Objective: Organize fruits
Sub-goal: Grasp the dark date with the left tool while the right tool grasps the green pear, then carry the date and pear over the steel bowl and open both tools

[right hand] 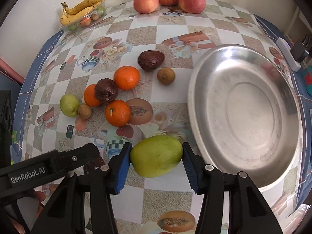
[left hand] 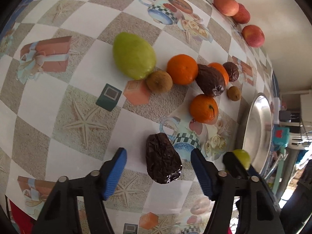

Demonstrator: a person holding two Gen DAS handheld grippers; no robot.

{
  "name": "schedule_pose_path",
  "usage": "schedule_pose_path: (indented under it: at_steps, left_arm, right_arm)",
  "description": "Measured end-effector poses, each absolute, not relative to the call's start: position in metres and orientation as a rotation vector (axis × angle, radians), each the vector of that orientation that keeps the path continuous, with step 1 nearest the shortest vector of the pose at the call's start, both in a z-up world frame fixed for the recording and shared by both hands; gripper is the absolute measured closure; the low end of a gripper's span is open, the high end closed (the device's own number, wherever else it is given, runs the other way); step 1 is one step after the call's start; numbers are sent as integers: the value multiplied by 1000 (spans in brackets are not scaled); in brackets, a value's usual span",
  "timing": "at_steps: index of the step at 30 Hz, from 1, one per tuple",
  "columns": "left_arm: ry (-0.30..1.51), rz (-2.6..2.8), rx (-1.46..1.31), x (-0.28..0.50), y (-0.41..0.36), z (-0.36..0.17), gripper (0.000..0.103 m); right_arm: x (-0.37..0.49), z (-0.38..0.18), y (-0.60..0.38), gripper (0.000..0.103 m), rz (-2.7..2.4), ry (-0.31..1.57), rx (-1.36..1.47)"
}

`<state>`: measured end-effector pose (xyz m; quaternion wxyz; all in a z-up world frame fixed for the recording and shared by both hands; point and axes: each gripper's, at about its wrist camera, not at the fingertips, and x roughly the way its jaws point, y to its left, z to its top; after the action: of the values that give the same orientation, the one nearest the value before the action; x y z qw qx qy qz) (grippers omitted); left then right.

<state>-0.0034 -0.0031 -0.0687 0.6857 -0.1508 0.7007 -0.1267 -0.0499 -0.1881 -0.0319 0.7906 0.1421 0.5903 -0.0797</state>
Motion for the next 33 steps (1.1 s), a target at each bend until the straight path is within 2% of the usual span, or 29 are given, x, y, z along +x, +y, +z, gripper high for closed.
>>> schedule_pose_path:
  at_steps: [4, 7, 8, 13, 22, 33]
  left_arm:
    - [1562, -281, -292, -3, -24, -71, 50]
    - [1549, -276, -263, -5, -30, -71, 56]
    - [1548, -279, -262, -7, -31, -71, 64]
    - [1545, -285, -270, -7, -32, -73, 64]
    - [1450, -334, -249, -2, -27, -46, 64]
    - [1322, -495, -100, 1, -87, -26, 64]
  right_arm:
    - [-54, -26, -195, 50, -172, 1240, 327]
    - [-57, -23, -198, 50, -174, 1229, 342]
    - [-56, -22, -199, 50, -173, 1227, 348]
    - [-55, -19, -200, 50, -163, 1216, 365]
    - [-56, -9, -213, 50, -183, 1165, 438]
    - [-76, -9, -280, 50, -456, 1144, 573]
